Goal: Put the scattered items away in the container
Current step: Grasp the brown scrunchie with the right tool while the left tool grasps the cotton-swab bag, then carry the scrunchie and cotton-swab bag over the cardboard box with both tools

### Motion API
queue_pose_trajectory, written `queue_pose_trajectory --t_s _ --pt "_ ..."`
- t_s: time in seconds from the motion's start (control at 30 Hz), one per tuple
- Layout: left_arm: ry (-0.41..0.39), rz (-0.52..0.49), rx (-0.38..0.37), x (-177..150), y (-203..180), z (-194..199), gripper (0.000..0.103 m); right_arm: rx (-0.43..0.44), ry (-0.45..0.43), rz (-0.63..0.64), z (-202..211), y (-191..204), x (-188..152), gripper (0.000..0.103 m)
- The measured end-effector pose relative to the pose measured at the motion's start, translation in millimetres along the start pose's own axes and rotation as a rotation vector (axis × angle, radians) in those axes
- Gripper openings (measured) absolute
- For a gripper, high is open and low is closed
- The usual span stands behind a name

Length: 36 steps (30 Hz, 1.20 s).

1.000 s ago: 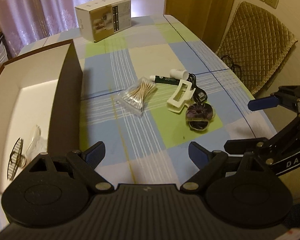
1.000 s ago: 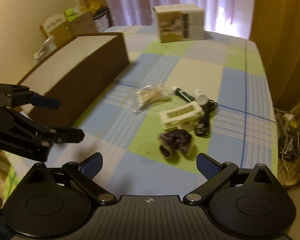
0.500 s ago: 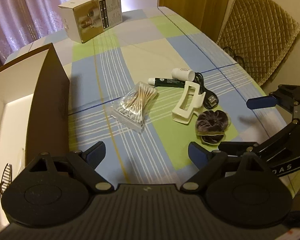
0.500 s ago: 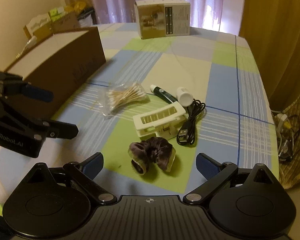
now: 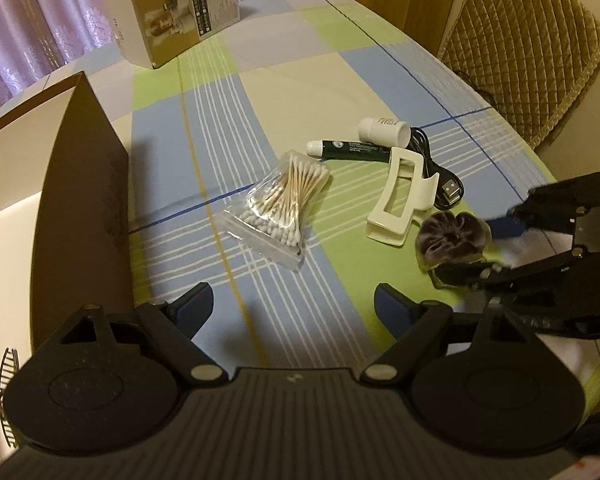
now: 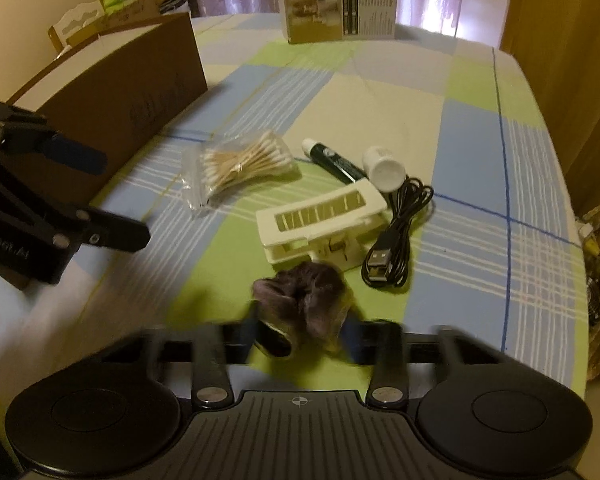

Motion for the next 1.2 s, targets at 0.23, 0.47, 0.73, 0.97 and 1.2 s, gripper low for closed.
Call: queue_pose_trajectory --t_s 0.23,0.47,0.73,0.97,1.2 --pt "0.007 -0.055 -0.016 14.6 -6.7 -15.0 0.080 -0.005 0.036 -0.043 15.4 -13.8 -6.5 0.021" --pt "-0.008 -0.125 -0.027 34.7 -11.9 -34.7 0.073 -0.052 0.007 -0.154 41.9 -46.0 -13.2 0.021" --pt "-0.022 -0.178 -0.026 58.3 -12.1 -64.2 0.065 -0.091 -0.044 -0.282 54.9 -77.5 -13.5 0.021" --pt "0.014 -0.159 -0.057 65.4 -9.3 -85.7 0.042 -0.093 -0.040 -0.304 52.0 -81.3 -15.2 0.021" --pt "0.053 -0.093 -0.084 48.4 -6.6 -80.1 0.023 -0.090 -0.037 -0.293 51.9 -80.3 -15.5 0.021"
Point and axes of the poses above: each gripper's, at about its wrist camera, not at the fingertips, and z roughly against the way its jaws point, y to its left, x to its top, the point moved 2 cm from there along -z, roughly the way its jaws point, and after that the axes turned 7 degrees about x, right-handed, at the moved point
